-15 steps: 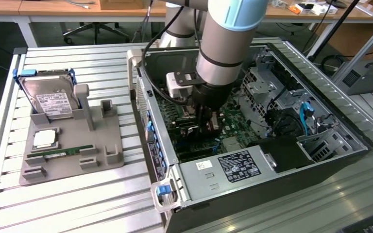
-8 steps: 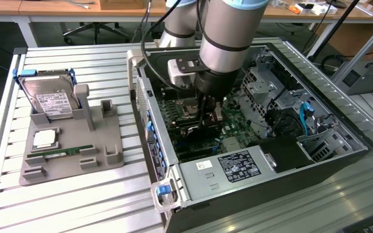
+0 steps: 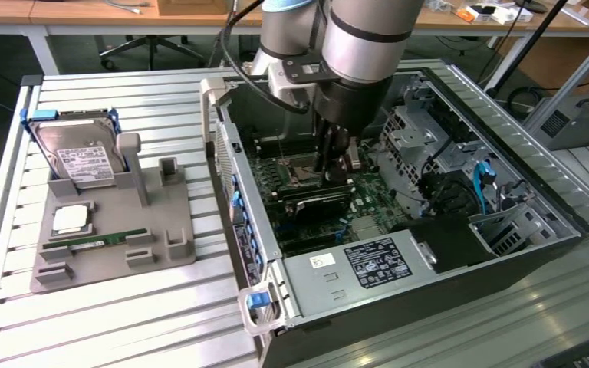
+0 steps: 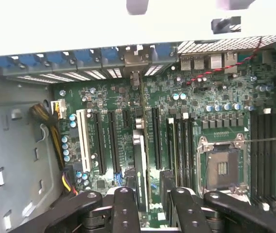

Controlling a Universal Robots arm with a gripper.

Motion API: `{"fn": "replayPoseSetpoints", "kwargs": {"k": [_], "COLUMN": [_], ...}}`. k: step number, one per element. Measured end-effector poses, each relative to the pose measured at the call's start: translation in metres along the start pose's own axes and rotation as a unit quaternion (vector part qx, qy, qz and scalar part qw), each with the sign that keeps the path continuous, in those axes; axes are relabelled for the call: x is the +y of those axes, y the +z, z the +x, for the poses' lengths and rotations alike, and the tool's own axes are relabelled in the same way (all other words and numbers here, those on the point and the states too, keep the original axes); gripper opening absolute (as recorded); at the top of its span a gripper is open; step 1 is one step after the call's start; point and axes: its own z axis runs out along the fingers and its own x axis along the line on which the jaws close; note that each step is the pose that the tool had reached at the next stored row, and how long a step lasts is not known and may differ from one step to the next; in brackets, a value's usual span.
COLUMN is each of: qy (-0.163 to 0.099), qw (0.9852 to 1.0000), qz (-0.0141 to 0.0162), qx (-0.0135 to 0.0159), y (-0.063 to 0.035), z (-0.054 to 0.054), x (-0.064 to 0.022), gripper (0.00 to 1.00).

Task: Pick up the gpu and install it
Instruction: 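Insert the gpu into the slot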

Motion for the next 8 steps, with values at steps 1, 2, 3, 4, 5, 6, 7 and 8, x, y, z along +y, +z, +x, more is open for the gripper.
{"fn": "replayPoseSetpoints", "kwargs": {"k": [1,2,3,4,5,6,7,8], "qy": [0.0,0.0,0.0,0.0,0.0,0.0,0.0,0.0], "qw": [1.0,1.0,1.0,1.0,1.0,1.0,1.0,1.0], "qz": [0.0001,0.0002,0.0004,0.0005,0.0005,0.0005,0.0005,0.0006], "qx": [0.0002,0.0003,0.0003,0.0003,0.0004,0.0005,0.0006,0.0006], "y": [-0.0042,-0.0068,-0.009,-0.0114,-0.0146,-0.0169,-0.0175,-0.0175], "z": [0.0,-0.001,-0.001,-0.001,-0.001,-0.002,-0.002,-0.002], "x": [-0.0002,-0.0002,-0.0003,-0.0004,-0.0006,-0.0006,-0.0006,-0.0006], "gripper": [0.33,0.33,0.33,0.33,0.33,0.33,0.33,0.33]}}
